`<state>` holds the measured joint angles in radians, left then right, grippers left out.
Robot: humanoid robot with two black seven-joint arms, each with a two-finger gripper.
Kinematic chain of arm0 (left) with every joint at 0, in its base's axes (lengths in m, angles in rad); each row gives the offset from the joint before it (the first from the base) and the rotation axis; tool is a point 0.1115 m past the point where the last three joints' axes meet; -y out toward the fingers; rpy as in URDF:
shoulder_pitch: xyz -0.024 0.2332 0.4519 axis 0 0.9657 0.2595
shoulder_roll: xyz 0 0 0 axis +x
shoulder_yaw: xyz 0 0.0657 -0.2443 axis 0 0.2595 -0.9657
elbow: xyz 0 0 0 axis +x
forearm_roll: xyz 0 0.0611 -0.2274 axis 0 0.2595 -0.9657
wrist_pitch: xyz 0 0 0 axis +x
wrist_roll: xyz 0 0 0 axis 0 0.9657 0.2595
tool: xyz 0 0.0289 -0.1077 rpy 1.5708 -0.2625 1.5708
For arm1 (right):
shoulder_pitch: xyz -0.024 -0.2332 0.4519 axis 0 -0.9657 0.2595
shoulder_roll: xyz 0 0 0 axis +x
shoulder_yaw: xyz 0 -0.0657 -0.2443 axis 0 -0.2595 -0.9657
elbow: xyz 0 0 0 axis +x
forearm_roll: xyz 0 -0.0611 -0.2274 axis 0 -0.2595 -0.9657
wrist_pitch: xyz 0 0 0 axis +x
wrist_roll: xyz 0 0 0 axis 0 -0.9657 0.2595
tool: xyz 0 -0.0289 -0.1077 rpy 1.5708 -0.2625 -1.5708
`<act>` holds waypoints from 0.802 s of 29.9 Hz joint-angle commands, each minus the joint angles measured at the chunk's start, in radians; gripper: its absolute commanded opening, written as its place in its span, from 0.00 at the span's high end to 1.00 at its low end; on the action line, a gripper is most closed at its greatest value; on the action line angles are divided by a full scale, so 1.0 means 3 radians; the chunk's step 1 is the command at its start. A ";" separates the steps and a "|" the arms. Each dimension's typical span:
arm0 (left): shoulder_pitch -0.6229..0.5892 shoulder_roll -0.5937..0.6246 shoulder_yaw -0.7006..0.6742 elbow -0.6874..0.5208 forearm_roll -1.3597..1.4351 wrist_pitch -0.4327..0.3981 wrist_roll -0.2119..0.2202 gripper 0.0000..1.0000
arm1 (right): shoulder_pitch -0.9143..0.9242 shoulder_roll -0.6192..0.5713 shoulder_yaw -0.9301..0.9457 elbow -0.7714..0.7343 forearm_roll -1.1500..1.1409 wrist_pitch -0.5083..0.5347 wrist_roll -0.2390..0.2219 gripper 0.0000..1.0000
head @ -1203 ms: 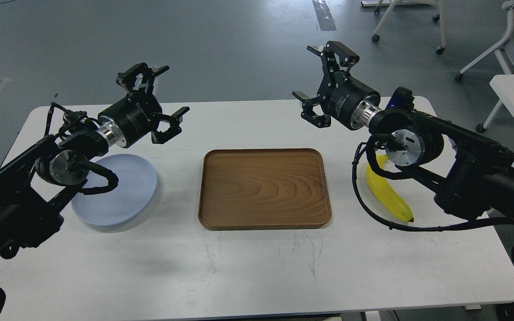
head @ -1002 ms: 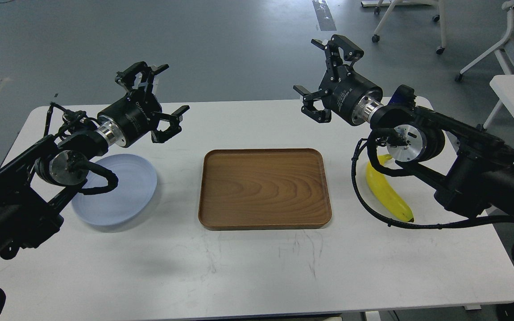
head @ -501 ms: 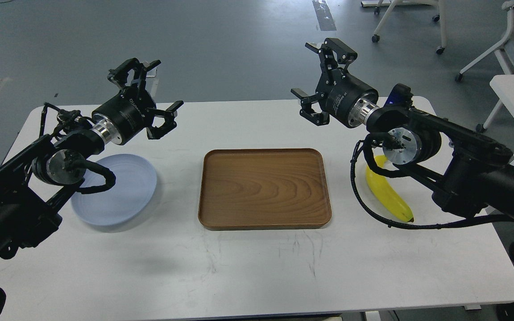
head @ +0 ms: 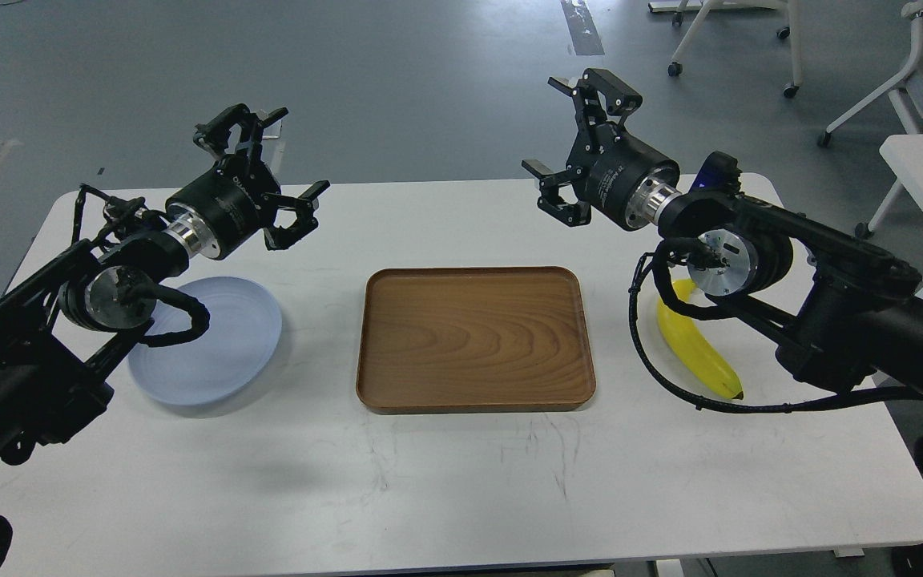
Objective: Place banana on plate with both arms
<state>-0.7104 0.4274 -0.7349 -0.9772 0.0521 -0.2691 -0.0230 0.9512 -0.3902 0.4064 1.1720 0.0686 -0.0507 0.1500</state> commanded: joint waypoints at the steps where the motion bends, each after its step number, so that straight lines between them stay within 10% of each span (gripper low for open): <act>1: 0.0006 0.0002 0.0001 0.0000 0.0000 0.0007 0.0000 0.02 | 0.0000 0.0007 -0.0005 -0.0010 -0.0004 0.0000 -0.0004 0.00; 24: -0.0005 0.0012 0.0046 -0.0041 0.0015 0.0140 0.0015 0.02 | 0.0000 -0.0018 -0.0030 -0.0010 -0.0019 0.0016 -0.0004 0.00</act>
<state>-0.7120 0.4321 -0.7227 -0.9858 0.0568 -0.2269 -0.0230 0.9511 -0.3935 0.3973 1.1673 0.0652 -0.0462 0.1493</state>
